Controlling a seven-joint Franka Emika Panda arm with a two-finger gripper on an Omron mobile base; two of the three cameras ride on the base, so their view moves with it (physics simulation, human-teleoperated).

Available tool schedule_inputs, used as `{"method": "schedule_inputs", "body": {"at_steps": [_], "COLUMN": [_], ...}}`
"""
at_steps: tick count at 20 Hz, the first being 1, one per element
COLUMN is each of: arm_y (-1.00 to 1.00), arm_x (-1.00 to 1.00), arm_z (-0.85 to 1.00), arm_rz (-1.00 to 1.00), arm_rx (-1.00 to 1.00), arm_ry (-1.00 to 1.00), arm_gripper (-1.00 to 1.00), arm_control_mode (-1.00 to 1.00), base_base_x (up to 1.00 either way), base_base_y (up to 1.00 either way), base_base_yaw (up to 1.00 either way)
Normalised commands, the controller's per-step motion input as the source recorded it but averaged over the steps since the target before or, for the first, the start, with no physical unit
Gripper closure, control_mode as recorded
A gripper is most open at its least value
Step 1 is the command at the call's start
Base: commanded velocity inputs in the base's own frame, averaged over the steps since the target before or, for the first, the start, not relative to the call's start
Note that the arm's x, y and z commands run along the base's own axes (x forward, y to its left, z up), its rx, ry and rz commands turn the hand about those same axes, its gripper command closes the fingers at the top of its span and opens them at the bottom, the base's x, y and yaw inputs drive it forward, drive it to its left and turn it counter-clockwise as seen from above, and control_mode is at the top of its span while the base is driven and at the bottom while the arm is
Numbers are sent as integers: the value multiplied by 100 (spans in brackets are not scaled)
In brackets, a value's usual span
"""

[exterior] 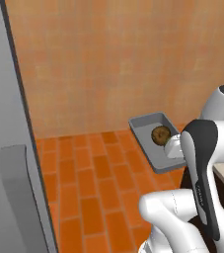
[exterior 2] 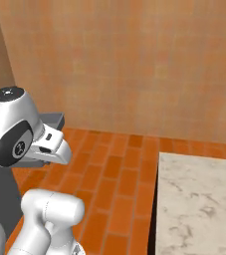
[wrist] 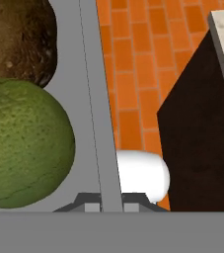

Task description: Take the meat container that has the fish and place it on the second highest rack of the freezer. Then take the vegetable container that has the mushroom and lime and place it on the highest rack of the freezer.

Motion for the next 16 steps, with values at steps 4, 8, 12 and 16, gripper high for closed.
{"method": "schedule_inputs", "body": {"at_steps": [4,8,12,16], "arm_y": [0,0,0,0], "arm_x": [0,0,0,0], "arm_z": [0,0,0,0], "arm_rz": [0,0,0,0], "arm_rx": [0,0,0,0], "arm_ry": [0,0,0,0], "arm_gripper": [100,100,100,100], "arm_control_mode": [100,100,100,100], "base_base_x": [100,100,100,99], "base_base_y": [0,0,0,0], "base_base_yaw": [1,2,3,14]}}
